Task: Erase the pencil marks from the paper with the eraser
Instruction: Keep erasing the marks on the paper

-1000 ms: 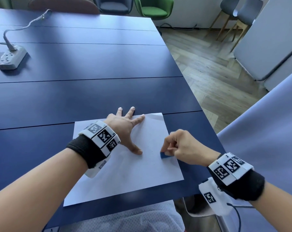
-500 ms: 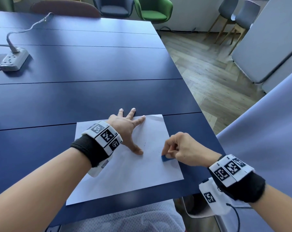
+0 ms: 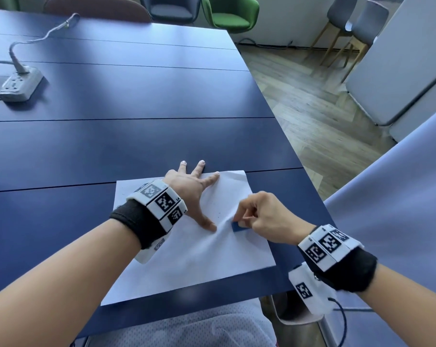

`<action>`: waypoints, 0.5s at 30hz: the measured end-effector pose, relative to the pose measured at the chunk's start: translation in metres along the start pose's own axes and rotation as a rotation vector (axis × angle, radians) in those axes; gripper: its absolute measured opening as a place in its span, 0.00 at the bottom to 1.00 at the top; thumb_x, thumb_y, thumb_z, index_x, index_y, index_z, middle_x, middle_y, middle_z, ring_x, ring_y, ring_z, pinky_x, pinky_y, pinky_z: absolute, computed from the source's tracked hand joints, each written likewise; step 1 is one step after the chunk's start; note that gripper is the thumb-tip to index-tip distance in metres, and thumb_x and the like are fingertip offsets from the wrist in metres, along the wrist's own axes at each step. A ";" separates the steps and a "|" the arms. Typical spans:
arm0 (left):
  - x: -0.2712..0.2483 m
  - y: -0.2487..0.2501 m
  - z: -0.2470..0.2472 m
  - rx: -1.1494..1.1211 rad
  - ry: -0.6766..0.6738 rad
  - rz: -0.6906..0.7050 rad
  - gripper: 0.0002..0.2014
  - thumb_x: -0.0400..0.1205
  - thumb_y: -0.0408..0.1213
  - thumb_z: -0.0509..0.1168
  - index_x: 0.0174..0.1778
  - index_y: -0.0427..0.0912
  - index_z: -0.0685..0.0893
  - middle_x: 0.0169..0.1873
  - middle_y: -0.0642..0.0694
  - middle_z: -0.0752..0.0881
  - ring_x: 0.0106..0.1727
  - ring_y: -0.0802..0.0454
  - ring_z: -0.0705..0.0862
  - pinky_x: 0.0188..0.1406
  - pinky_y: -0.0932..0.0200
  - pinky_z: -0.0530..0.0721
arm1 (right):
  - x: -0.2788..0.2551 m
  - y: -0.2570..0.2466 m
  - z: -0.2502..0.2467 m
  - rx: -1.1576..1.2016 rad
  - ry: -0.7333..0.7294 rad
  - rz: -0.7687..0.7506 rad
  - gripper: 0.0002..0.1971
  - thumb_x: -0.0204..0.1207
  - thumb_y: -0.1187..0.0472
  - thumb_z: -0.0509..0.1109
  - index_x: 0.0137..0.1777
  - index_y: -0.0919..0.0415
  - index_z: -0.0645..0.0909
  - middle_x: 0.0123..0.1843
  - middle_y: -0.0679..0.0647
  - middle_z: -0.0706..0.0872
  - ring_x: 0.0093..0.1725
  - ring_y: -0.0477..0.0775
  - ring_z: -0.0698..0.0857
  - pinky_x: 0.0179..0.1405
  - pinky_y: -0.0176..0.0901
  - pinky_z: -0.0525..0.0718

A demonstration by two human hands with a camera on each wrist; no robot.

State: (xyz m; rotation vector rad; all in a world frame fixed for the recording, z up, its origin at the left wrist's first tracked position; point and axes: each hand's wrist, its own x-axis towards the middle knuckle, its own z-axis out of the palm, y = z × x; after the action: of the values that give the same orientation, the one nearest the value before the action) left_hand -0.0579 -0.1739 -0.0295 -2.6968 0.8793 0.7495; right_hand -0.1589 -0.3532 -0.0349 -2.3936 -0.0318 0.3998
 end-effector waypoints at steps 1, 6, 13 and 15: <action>0.000 -0.001 -0.001 -0.004 -0.001 0.003 0.66 0.58 0.78 0.70 0.83 0.65 0.35 0.85 0.50 0.35 0.85 0.33 0.41 0.74 0.42 0.63 | -0.004 0.002 -0.001 -0.010 -0.034 0.004 0.09 0.71 0.71 0.72 0.39 0.57 0.89 0.30 0.49 0.82 0.28 0.41 0.78 0.29 0.30 0.76; -0.002 -0.002 -0.001 -0.009 -0.001 0.011 0.66 0.59 0.77 0.70 0.84 0.64 0.35 0.85 0.48 0.36 0.85 0.32 0.41 0.75 0.42 0.63 | -0.007 -0.002 -0.007 -0.077 -0.184 0.039 0.09 0.71 0.70 0.73 0.39 0.54 0.89 0.34 0.52 0.86 0.31 0.41 0.80 0.32 0.34 0.81; -0.002 0.000 -0.002 -0.004 -0.012 0.003 0.65 0.59 0.77 0.70 0.83 0.65 0.34 0.85 0.49 0.35 0.85 0.33 0.40 0.75 0.43 0.63 | 0.046 -0.026 -0.033 -0.085 -0.065 0.045 0.09 0.70 0.68 0.74 0.37 0.53 0.90 0.28 0.47 0.84 0.28 0.41 0.80 0.33 0.33 0.78; -0.001 -0.001 -0.002 -0.017 -0.010 0.012 0.66 0.58 0.78 0.70 0.83 0.65 0.35 0.85 0.49 0.35 0.85 0.33 0.40 0.75 0.42 0.62 | 0.053 -0.029 -0.047 -0.075 -0.029 0.044 0.09 0.70 0.67 0.74 0.36 0.51 0.89 0.31 0.50 0.85 0.31 0.44 0.81 0.35 0.36 0.80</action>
State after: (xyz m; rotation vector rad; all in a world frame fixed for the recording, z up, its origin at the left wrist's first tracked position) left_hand -0.0574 -0.1730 -0.0274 -2.7025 0.8916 0.7756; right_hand -0.0922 -0.3544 0.0020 -2.4657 -0.0072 0.4620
